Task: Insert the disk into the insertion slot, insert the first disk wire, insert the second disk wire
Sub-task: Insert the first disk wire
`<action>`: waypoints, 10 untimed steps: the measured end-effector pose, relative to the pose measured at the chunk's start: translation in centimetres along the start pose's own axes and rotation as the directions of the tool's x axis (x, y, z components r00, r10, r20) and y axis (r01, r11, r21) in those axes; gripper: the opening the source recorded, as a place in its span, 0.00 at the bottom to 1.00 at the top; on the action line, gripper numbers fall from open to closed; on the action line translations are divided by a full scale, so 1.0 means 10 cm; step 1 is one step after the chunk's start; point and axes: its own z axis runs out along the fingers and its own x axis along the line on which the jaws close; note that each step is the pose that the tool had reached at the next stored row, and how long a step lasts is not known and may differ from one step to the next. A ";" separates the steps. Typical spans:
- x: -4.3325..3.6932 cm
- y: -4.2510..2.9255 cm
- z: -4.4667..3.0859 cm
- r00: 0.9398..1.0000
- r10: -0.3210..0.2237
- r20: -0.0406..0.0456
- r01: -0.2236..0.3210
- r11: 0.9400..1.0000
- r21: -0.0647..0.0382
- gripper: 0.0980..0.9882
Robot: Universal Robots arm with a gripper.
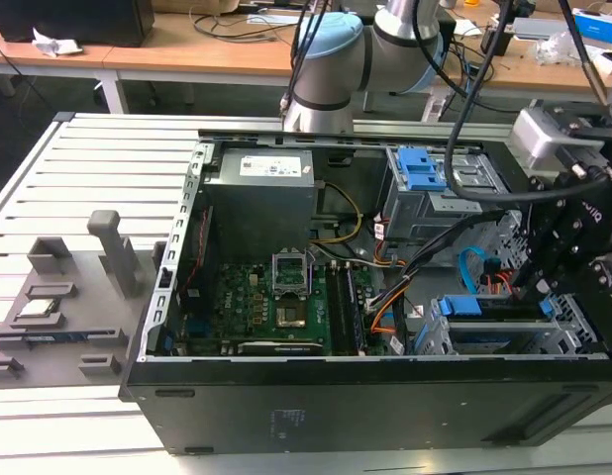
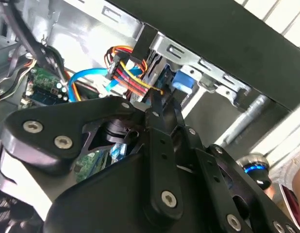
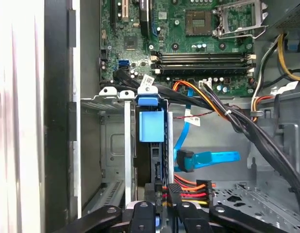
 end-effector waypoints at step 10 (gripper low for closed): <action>-0.049 0.017 -0.341 1.000 0.000 0.000 0.000 1.000 0.000 0.01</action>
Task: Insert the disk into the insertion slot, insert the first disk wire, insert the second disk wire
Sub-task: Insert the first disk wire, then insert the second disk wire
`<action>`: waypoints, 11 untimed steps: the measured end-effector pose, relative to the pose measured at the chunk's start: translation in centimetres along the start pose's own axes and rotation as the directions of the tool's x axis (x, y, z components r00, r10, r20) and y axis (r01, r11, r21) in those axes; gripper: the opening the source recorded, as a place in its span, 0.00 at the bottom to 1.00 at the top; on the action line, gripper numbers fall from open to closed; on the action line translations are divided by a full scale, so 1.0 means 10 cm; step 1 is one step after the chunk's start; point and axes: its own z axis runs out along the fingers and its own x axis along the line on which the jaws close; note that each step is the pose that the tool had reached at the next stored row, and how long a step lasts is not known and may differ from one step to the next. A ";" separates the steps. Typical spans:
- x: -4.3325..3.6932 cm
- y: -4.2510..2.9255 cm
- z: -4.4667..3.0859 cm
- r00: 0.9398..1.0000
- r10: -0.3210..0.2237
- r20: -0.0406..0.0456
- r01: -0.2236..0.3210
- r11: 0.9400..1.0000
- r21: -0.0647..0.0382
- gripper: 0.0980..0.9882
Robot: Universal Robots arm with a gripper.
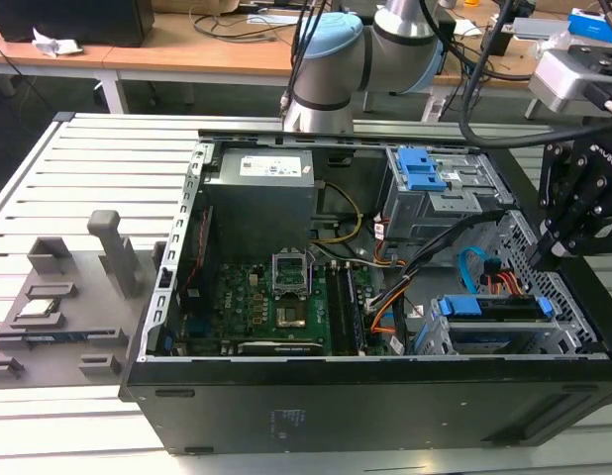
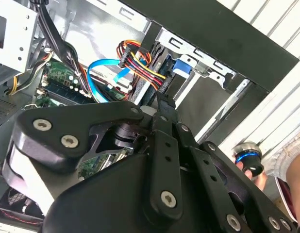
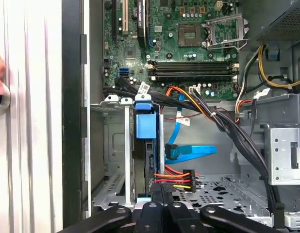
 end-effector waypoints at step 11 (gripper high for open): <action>-0.017 0.037 0.004 1.000 0.000 0.000 0.000 1.000 0.000 0.23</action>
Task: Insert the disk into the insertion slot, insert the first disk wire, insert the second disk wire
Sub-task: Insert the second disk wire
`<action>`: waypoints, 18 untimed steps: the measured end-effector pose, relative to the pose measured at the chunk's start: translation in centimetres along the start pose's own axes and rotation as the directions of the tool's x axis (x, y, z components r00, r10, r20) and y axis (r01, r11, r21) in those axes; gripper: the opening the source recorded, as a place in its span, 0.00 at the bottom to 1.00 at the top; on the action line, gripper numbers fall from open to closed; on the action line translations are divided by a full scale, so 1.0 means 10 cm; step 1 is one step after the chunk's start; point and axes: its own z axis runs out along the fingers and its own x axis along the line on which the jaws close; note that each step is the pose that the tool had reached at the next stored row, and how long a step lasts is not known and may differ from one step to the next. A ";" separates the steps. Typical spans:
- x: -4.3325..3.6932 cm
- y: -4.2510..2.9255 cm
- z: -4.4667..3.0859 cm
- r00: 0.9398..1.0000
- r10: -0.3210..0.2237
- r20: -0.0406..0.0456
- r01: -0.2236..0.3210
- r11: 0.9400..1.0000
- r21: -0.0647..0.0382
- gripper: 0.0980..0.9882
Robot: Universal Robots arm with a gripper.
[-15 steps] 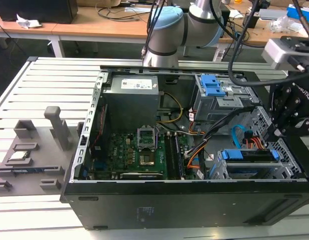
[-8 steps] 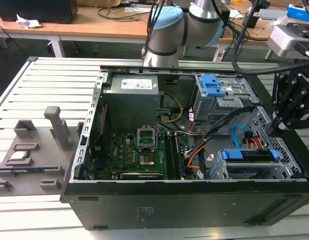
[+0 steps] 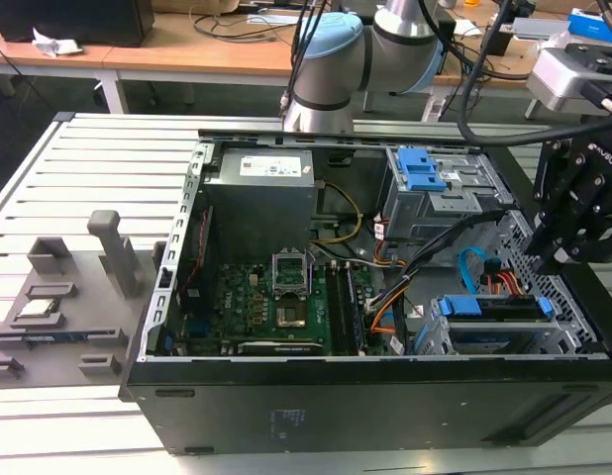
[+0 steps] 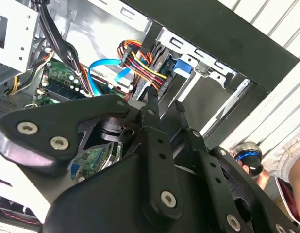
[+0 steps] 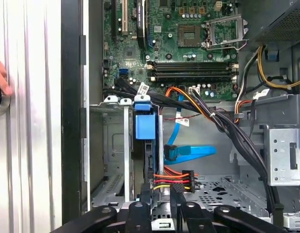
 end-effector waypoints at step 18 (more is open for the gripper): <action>-0.103 0.365 0.172 1.000 -0.001 -0.014 0.001 1.000 0.001 0.07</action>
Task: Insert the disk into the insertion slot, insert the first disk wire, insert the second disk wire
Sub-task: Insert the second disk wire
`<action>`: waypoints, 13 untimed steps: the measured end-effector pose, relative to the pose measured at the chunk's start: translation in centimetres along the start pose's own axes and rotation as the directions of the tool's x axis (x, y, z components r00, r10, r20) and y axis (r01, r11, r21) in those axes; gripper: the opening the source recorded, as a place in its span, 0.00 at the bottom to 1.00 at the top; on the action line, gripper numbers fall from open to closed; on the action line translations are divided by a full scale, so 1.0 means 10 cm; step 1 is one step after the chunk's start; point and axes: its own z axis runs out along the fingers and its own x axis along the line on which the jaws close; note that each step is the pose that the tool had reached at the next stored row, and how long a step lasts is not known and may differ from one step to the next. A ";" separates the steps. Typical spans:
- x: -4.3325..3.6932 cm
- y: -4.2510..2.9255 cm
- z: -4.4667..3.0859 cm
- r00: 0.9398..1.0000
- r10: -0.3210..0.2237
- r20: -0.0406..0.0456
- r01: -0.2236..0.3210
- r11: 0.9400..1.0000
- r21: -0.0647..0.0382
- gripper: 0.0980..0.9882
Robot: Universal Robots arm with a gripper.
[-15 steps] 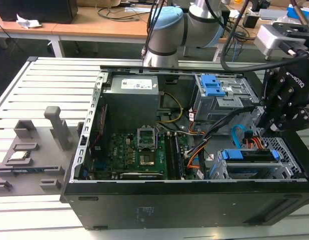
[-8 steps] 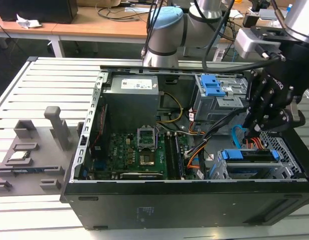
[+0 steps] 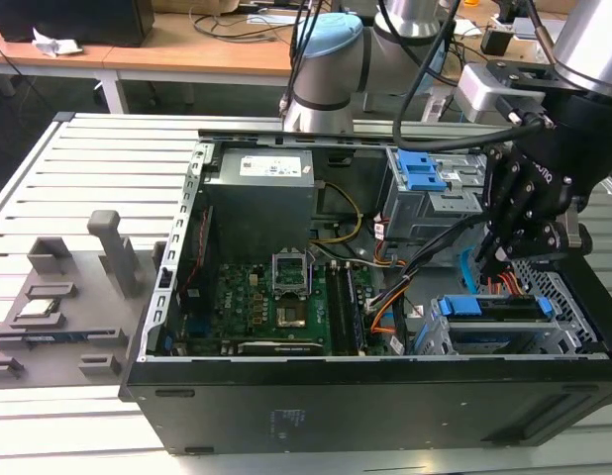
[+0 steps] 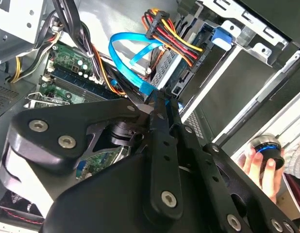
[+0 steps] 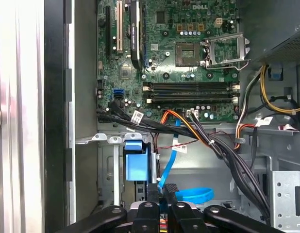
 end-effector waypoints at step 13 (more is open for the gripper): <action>0.079 -0.115 0.137 1.000 0.000 -0.004 0.000 1.000 0.000 0.07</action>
